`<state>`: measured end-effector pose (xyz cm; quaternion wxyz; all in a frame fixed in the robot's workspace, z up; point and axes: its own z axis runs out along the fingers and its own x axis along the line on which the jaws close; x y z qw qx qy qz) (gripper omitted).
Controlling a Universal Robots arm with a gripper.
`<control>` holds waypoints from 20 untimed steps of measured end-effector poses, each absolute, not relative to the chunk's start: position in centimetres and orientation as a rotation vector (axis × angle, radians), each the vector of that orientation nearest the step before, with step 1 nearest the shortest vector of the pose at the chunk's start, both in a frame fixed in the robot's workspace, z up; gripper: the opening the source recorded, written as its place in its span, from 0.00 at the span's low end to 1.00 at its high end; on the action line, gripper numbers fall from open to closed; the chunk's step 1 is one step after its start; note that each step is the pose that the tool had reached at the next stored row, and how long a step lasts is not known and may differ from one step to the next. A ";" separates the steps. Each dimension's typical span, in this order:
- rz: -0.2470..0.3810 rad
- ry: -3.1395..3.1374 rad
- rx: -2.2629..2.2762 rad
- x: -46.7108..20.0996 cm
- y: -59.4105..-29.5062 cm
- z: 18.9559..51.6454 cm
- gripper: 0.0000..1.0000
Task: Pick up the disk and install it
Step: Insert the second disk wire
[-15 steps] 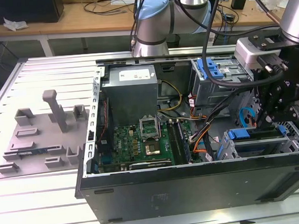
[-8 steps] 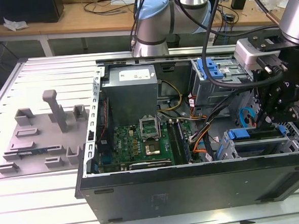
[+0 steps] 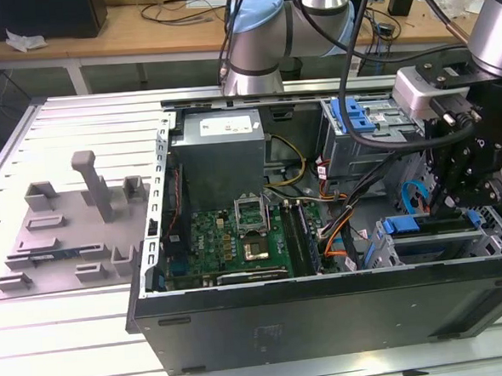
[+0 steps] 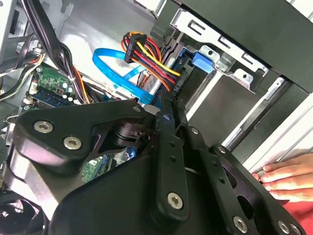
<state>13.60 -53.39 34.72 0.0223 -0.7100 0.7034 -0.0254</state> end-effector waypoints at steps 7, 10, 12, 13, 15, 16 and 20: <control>-0.079 2.179 -2.199 13.6 -53.4 34.5 0.16; -0.079 2.179 -2.200 13.7 -53.4 34.4 0.16; -0.079 2.179 -2.199 13.7 -53.4 34.2 0.16; -0.078 2.179 -2.199 13.7 -53.4 34.2 0.16; -0.079 2.179 -2.199 13.7 -53.4 34.1 0.16; -0.079 2.179 -2.200 13.7 -53.4 34.1 0.16; -0.079 2.179 -2.199 13.7 -53.4 34.0 0.16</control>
